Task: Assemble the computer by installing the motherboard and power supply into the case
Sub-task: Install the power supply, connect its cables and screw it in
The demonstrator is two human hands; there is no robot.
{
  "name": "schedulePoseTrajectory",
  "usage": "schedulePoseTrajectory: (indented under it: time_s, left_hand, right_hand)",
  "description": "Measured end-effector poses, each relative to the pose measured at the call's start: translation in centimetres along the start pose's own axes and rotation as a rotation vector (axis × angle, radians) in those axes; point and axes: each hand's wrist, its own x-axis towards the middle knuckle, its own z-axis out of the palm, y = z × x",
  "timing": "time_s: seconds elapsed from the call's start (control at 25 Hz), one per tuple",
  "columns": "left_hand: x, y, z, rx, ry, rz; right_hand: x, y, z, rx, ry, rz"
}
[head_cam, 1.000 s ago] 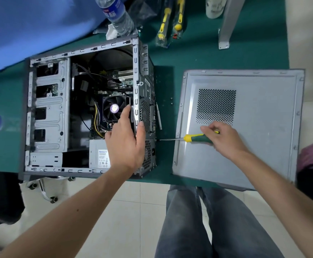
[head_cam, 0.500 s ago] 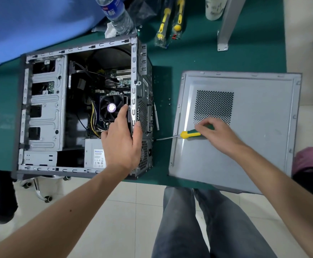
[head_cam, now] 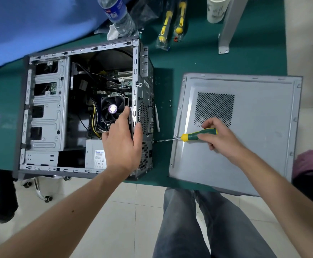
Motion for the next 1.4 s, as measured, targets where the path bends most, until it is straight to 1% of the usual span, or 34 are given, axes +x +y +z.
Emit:
schedulePoseTrajectory:
  time_s: [0.04,0.08,0.2,0.24,0.36,0.44,0.48,0.56,0.6,0.64,0.72,0.8,0.88,0.96,1.0,1.08,1.16,1.24,1.32,1.4]
  left_hand:
    - [0.0,0.1,0.0,0.0,0.001,0.0]
    - [0.1,0.1,0.0,0.0,0.002,0.002]
    - [0.2,0.2,0.0,0.005,0.008,0.007]
    - [0.2,0.1,0.0,0.006,0.008,0.008]
    - [0.2,0.1,0.0,0.01,0.005,0.005]
    - [0.2,0.1,0.0,0.011,0.004,0.002]
    - [0.2,0.1,0.0,0.011,0.007,0.002]
    - [0.2,0.1,0.0,0.012,0.011,0.006]
    - [0.2,0.0,0.0,0.013,0.013,0.008]
    - [0.2,0.0,0.0,0.014,0.014,0.009]
    - [0.2,0.0,0.0,0.016,0.018,0.009]
    - [0.2,0.1,0.0,0.011,0.017,0.008]
    - [0.3,0.1,0.1,0.007,0.017,0.008]
    - [0.3,0.0,0.1,0.011,0.016,0.004]
    - [0.3,-0.1,0.1,0.012,0.015,0.003]
    - [0.2,-0.1,0.0,0.008,0.014,0.004]
    - [0.1,0.0,0.0,0.006,0.015,0.006]
    - [0.2,0.1,0.0,0.005,0.011,0.007]
    - [0.2,0.1,0.1,0.002,0.015,0.005]
    - [0.3,0.0,0.1,0.004,0.021,0.006]
  right_hand:
    - [0.0,0.0,0.0,0.069,0.012,0.023]
    - [0.1,0.1,0.0,0.072,0.037,0.056]
    - [0.2,0.0,0.3,-0.228,0.044,0.163]
    - [0.2,0.2,0.3,-0.252,0.022,0.152]
    - [-0.1,0.6,-0.3,-0.049,-0.059,0.055]
    - [-0.3,0.4,-0.3,0.003,-0.028,0.031]
    - [-0.4,0.3,-0.1,-0.027,0.011,0.047]
    - [-0.4,0.0,0.2,-0.201,0.048,0.101]
    - [-0.4,0.0,0.2,-0.271,0.031,0.099]
    - [-0.5,0.0,0.2,-0.285,0.007,0.076]
    - [-0.6,0.1,-0.1,-0.136,-0.05,0.001]
    - [-0.6,0.1,-0.4,-0.013,-0.038,-0.031]
    - [-0.3,0.2,-0.4,-0.058,0.036,0.022]
    - [-0.1,0.3,0.0,-0.216,0.032,0.121]
    - [-0.1,0.4,0.1,-0.257,0.015,0.144]
    - [-0.3,0.9,0.2,-0.212,-0.019,0.101]
    - [-0.6,1.3,0.0,-0.068,-0.042,0.018]
    - [-0.8,1.7,0.0,0.026,-0.009,-0.017]
    - [-0.6,1.8,0.1,0.005,0.065,0.003]
    - [-0.4,1.5,0.2,-0.11,0.091,0.046]
